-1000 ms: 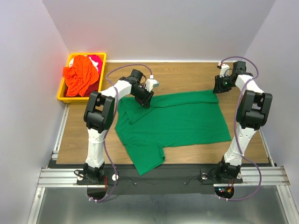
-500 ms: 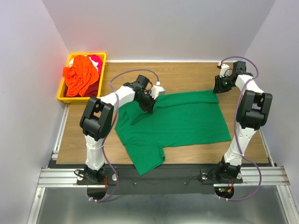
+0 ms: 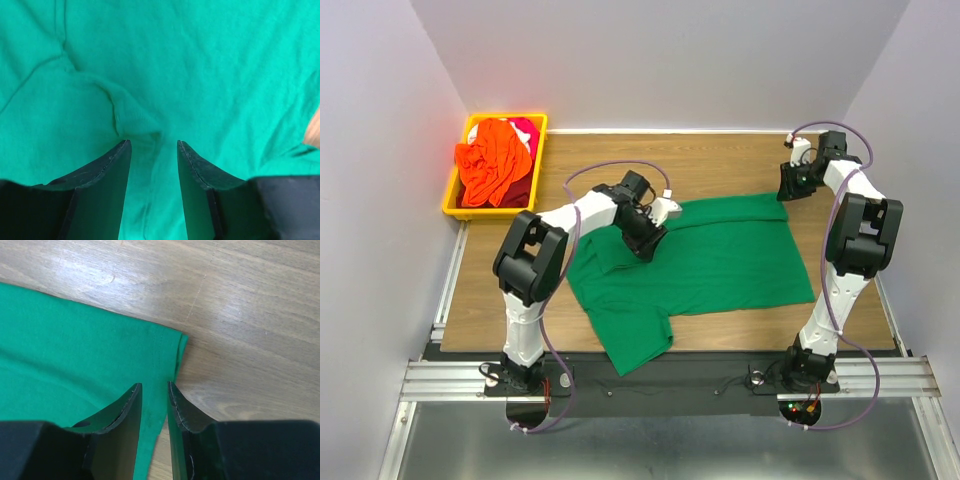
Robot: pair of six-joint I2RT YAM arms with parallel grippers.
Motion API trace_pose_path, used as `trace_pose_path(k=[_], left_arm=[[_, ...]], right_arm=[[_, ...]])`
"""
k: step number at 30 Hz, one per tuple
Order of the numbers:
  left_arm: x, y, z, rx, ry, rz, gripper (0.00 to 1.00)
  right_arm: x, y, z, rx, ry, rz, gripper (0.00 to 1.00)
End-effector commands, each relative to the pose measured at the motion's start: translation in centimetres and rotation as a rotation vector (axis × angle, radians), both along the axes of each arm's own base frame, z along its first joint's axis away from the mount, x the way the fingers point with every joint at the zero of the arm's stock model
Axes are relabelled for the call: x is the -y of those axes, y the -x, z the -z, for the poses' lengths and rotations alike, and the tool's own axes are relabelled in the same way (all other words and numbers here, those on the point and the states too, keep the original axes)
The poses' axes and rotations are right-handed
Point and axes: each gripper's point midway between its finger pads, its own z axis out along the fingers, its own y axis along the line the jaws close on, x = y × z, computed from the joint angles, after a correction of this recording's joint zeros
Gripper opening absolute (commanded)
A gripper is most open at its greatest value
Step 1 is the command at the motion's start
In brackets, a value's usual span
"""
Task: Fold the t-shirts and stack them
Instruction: Fold the tshirt
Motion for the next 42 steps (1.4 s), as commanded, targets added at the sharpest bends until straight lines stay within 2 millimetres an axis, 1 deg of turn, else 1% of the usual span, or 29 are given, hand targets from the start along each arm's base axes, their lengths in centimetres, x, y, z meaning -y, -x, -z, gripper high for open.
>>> trace_pose_path(k=[1, 3, 4, 7, 8, 11, 12, 14, 18, 21, 22, 23, 24, 25, 26, 27, 28, 29, 31, 32, 33, 34, 35, 37, 38, 39, 40, 41, 42], left_arm=[[-1.4, -1.1, -5.4, 0.087, 0.07, -0.051, 0.53], [-2.5, -2.7, -6.3, 0.119, 0.084, -0.117, 0.52], [-4.0, -4.0, -6.7, 0.14, 0.083, -0.174, 0.52], [-6.5, -6.3, -6.4, 0.15, 0.078, -0.293, 0.49], [-8.1, -7.5, -6.0, 0.154, 0.067, -0.353, 0.49], [-10.6, -9.0, -4.3, 0.133, 0.026, -0.444, 0.47], [-11.0, -9.1, -3.2, 0.116, 0.005, -0.452, 0.47], [-11.9, -9.4, -2.2, 0.106, -0.024, -0.486, 0.47], [-14.1, -9.1, 0.2, 0.067, -0.092, -0.536, 0.44], [-16.0, -9.5, 1.9, 0.065, -0.162, -0.581, 0.4], [-17.1, -9.8, 3.0, 0.053, -0.194, -0.603, 0.39], [-17.8, -10.3, 3.2, 0.055, -0.204, -0.623, 0.38], [-18.3, -11.7, 2.8, 0.081, -0.202, -0.642, 0.36], [-19.2, -12.4, 3.7, 0.072, -0.218, -0.661, 0.36], [-19.5, -13.1, 3.8, 0.076, -0.221, -0.66, 0.36], [-19.4, -15.0, 2.6, 0.116, -0.204, -0.664, 0.36], [-19.6, -15.4, 3.5, 0.1, -0.218, -0.652, 0.36], [-19.2, -17.2, 2.2, 0.134, -0.191, -0.651, 0.36], [-18.8, -18.2, 2.4, 0.133, -0.181, -0.636, 0.37], [-18.3, -19.6, 1.2, 0.167, -0.152, -0.627, 0.38], [-18.2, -20.2, 0.8, 0.177, -0.144, -0.627, 0.39], [-18.0, -20.7, 1.0, 0.172, -0.136, -0.624, 0.4], [-17.7, -21.8, -0.4, 0.198, -0.112, -0.622, 0.42], [-17.5, -22.8, -2.4, 0.231, -0.083, -0.622, 0.45], [-17.3, -23.2, -3.9, 0.256, -0.057, -0.609, 0.47], [-17.5, -23.3, -5.1, 0.271, -0.041, -0.606, 0.5], [-17.0, -23.0, -8.0, 0.307, 0.008, -0.58, 0.52], [-17.0, -22.3, -8.8, 0.316, 0.019, -0.562, 0.54], [-17.1, -21.7, -12.4, 0.391, 0.039, -0.531, 0.56]], right_arm=[[0.1, 0.3, -0.7, 0.01, 0.016, -0.021, 0.32], [-0.2, 0.1, -0.8, 0.013, 0.011, -0.026, 0.32], [-0.4, 0.0, -0.9, 0.015, 0.006, -0.031, 0.33], [-0.9, -0.4, -0.8, 0.018, 0.0, -0.038, 0.32], [-1.2, -0.6, -0.7, 0.016, 0.0, -0.044, 0.32], [-1.7, -0.7, 0.7, -0.013, 0.014, -0.048, 0.32], [-1.7, -0.6, 1.1, -0.022, 0.023, -0.05, 0.32], [-1.6, 0.0, 2.8, -0.059, 0.04, -0.054, 0.31], [0.1, 1.5, 4.8, -0.12, 0.135, -0.036, 0.3], [1.1, 2.0, 5.3, -0.14, 0.179, -0.016, 0.29], [1.4, 2.0, 5.3, -0.142, 0.183, -0.004, 0.29], [1.5, 1.9, 5.3, -0.144, 0.187, 0.004, 0.29], [1.8, 1.2, 5.3, -0.136, 0.199, 0.017, 0.29], [1.9, 0.9, 5.3, -0.134, 0.198, 0.027, 0.29], [1.9, 0.5, 5.3, -0.134, 0.189, 0.042, 0.3], [1.8, 0.0, 5.3, -0.126, 0.176, 0.046, 0.3], [1.7, -0.8, 5.1, -0.113, 0.169, 0.047, 0.3], [1.5, -1.4, 5.1, -0.106, 0.157, 0.057, 0.3], [1.3, -2.3, 5.4, -0.1, 0.136, 0.057, 0.32], [1.0, -3.6, 4.5, -0.067, 0.117, 0.06, 0.32], [0.8, -4.1, 4.3, -0.055, 0.105, 0.058, 0.34], [0.6, -4.6, 4.6, -0.055, 0.098, 0.059, 0.35], [0.5, -5.7, 3.4, -0.02, 0.088, 0.063, 0.39], [0.4, -6.5, 2.2, 0.011, 0.078, 0.067, 0.45], [0.2, -6.8, 0.3, 0.047, 0.067, 0.067, 0.52], [0.0, -6.5, -0.5, 0.056, 0.064, 0.058, 0.55], [-0.1, -6.2, -1.5, 0.074, 0.07, 0.039, 0.57], [-0.4, -5.8, -4.9, 0.135, 0.074, 0.022, 0.59], [-0.7, -4.5, -4.9, 0.12, 0.075, 0.005, 0.63]])
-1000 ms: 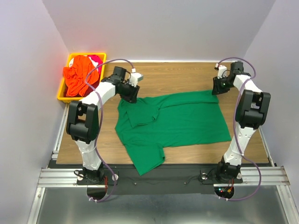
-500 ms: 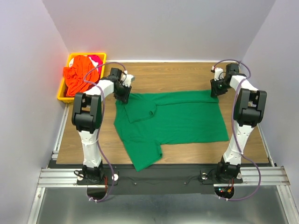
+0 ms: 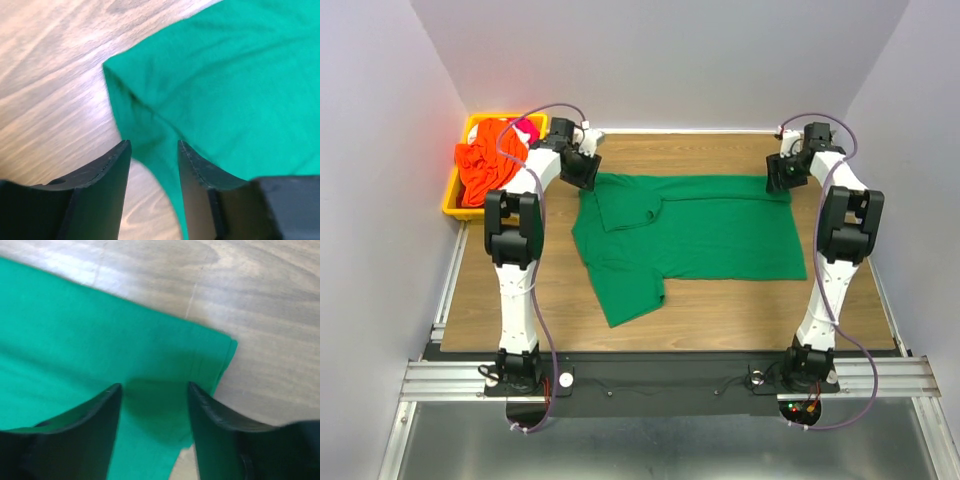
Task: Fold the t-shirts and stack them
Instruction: Fold the tshirt
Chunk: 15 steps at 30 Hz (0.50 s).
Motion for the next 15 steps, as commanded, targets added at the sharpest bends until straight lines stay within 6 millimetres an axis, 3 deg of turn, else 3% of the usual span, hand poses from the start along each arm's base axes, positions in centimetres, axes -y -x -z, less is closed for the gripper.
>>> trace_pose_path(k=[1, 2, 3, 5, 6, 7, 10, 11, 12, 14, 15], left_arm=[[-0.1, 1.6, -12.2, 0.214, 0.037, 0.107, 0.57], [0.2, 3.2, -11.9, 0.195, 0.051, 0.138, 0.59], [0.0, 4.6, -14.8, 0.261, 0.039, 0.179, 0.61], [0.3, 7.1, -15.5, 0.265, 0.045, 0.236, 0.61], [0.1, 9.3, -13.8, 0.205, 0.04, 0.26, 0.61], [0.0, 10.9, -14.9, 0.238, 0.017, 0.306, 0.61], [-0.2, 16.0, -12.2, 0.167, -0.009, 0.38, 0.6], [0.0, 17.2, -11.7, 0.164, -0.025, 0.424, 0.59], [-0.2, 19.1, -9.4, 0.109, -0.031, 0.444, 0.59], [-0.2, 21.0, -8.8, 0.104, -0.046, 0.473, 0.58], [0.0, 22.6, -7.1, 0.065, -0.053, 0.506, 0.57]], right_arm=[[-0.7, 1.8, -8.2, 0.135, 0.012, -0.058, 0.65], [-0.8, 2.9, -11.1, 0.185, 0.039, -0.093, 0.69], [-1.1, 4.7, -10.7, 0.159, 0.043, -0.113, 0.71], [-1.3, 6.8, -11.3, 0.157, 0.082, -0.177, 0.74], [-1.5, 8.7, -12.5, 0.152, 0.096, -0.195, 0.74], [-1.6, 10.7, -11.1, 0.101, 0.099, -0.217, 0.73], [-1.8, 15.2, -10.4, 0.038, 0.146, -0.307, 0.6], [-2.0, 17.3, -8.6, -0.019, 0.151, -0.348, 0.57], [-1.9, 18.7, -8.1, -0.049, 0.158, -0.363, 0.52], [-2.0, 20.7, -8.0, -0.052, 0.188, -0.413, 0.5], [-2.0, 22.4, -6.6, -0.096, 0.19, -0.426, 0.49]])
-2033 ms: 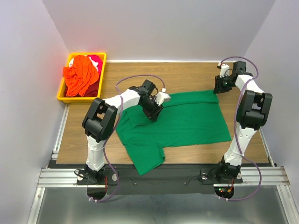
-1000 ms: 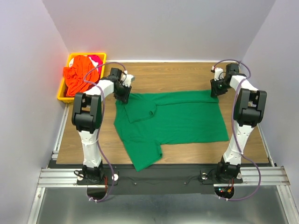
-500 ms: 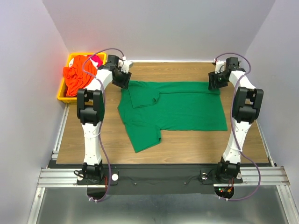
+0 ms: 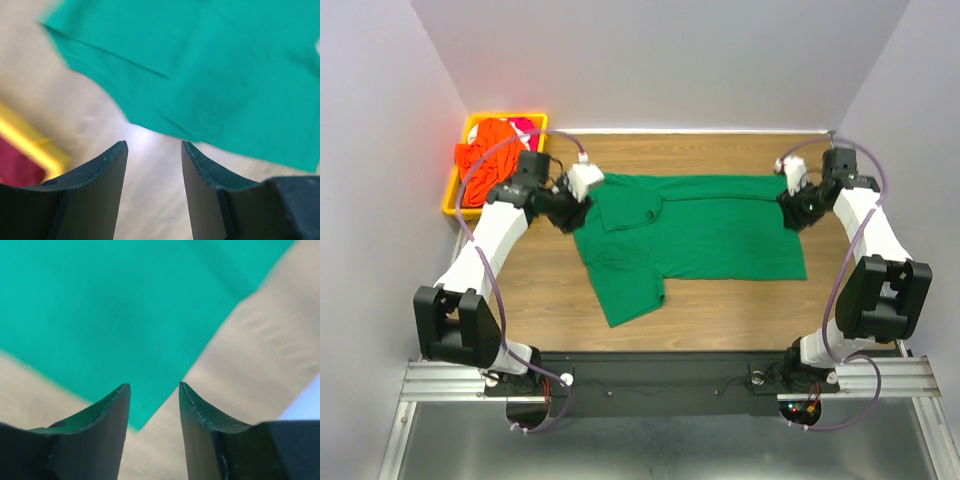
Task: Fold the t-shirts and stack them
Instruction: Fold the tshirt
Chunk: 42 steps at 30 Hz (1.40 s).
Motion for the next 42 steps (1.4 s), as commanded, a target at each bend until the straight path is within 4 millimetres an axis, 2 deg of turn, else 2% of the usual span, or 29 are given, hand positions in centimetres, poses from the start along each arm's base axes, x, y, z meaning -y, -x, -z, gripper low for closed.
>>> trace_pose_path(k=[1, 2, 3, 5, 6, 7, 8, 18, 23, 27, 32, 35, 42], left_arm=[[0.1, 6.1, 7.6, -0.183, -0.102, 0.135, 0.57], [0.2, 6.6, 8.0, -0.184, -0.112, 0.143, 0.56], [0.8, 7.0, 8.4, -0.172, -0.122, 0.167, 0.56], [1.5, 7.9, 9.3, -0.163, -0.139, 0.187, 0.56], [1.3, 8.2, 9.7, -0.176, -0.146, 0.185, 0.56], [1.8, 8.4, 10.0, -0.175, -0.149, 0.196, 0.56], [2.0, 8.7, 10.5, -0.187, -0.151, 0.2, 0.56], [2.5, 8.1, 11.6, -0.219, -0.153, 0.208, 0.56], [2.6, 8.5, 12.2, -0.242, -0.155, 0.225, 0.57], [2.3, 9.3, 12.9, -0.261, -0.167, 0.241, 0.57], [2.2, 9.4, 12.8, -0.254, -0.171, 0.236, 0.57], [2.3, 9.2, 12.7, -0.255, -0.166, 0.234, 0.57], [2.6, 9.0, 12.6, -0.257, -0.162, 0.243, 0.57]], right_arm=[[0.2, 6.6, 4.9, -0.188, 0.067, -0.117, 0.49], [0.2, 6.6, 4.4, -0.168, 0.078, -0.129, 0.49], [0.3, 7.9, 5.6, -0.203, 0.086, -0.139, 0.49], [0.5, 8.7, 6.8, -0.214, 0.108, -0.152, 0.49], [0.7, 8.3, 6.5, -0.193, 0.121, -0.151, 0.49], [0.7, 9.0, 7.5, -0.212, 0.126, -0.156, 0.49], [0.9, 8.6, 7.7, -0.192, 0.138, -0.155, 0.49], [2.5, 10.4, 11.2, -0.231, 0.251, -0.192, 0.49], [3.0, 10.3, 12.6, -0.229, 0.279, -0.186, 0.49], [3.2, 9.6, 12.8, -0.196, 0.29, -0.172, 0.49], [3.1, 9.0, 10.6, -0.121, 0.297, -0.169, 0.48], [3.0, 8.7, 10.3, -0.112, 0.295, -0.171, 0.48], [2.8, 9.5, 12.6, -0.197, 0.271, -0.2, 0.48]])
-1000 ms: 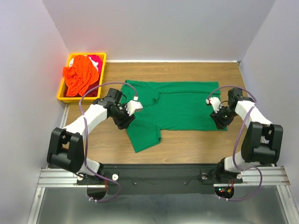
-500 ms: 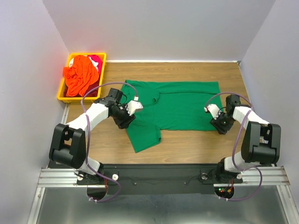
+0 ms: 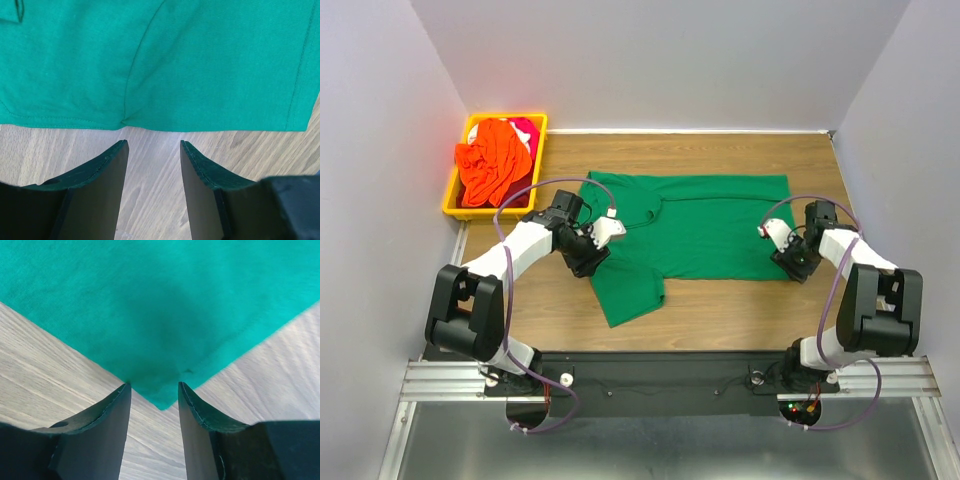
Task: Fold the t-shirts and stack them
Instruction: Fold the tshirt
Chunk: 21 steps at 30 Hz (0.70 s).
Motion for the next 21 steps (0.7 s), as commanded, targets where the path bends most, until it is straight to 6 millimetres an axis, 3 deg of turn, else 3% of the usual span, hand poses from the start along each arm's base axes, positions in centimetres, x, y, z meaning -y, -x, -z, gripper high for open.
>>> trace_pose_path(k=[1, 6, 12, 20, 21], left_arm=[[0.5, 0.2, -0.5, 0.006, 0.015, 0.027, 0.58], [0.9, 1.0, 0.4, -0.009, 0.006, 0.049, 0.61], [1.7, 2.1, 2.3, -0.02, -0.015, 0.06, 0.62], [1.5, 1.1, 5.6, 0.035, -0.122, 0.031, 0.61], [1.2, 1.4, 6.1, 0.029, -0.137, 0.036, 0.57]], right_arm=[[0.1, -0.5, 0.7, -0.005, -0.001, -0.022, 0.48], [0.2, 0.2, 2.3, -0.065, 0.003, -0.026, 0.48], [0.2, 0.1, 2.5, -0.073, 0.0, -0.024, 0.26], [0.2, 0.0, 2.3, -0.068, 0.001, -0.017, 0.12], [0.3, -0.2, 2.2, -0.062, 0.003, -0.017, 0.1]])
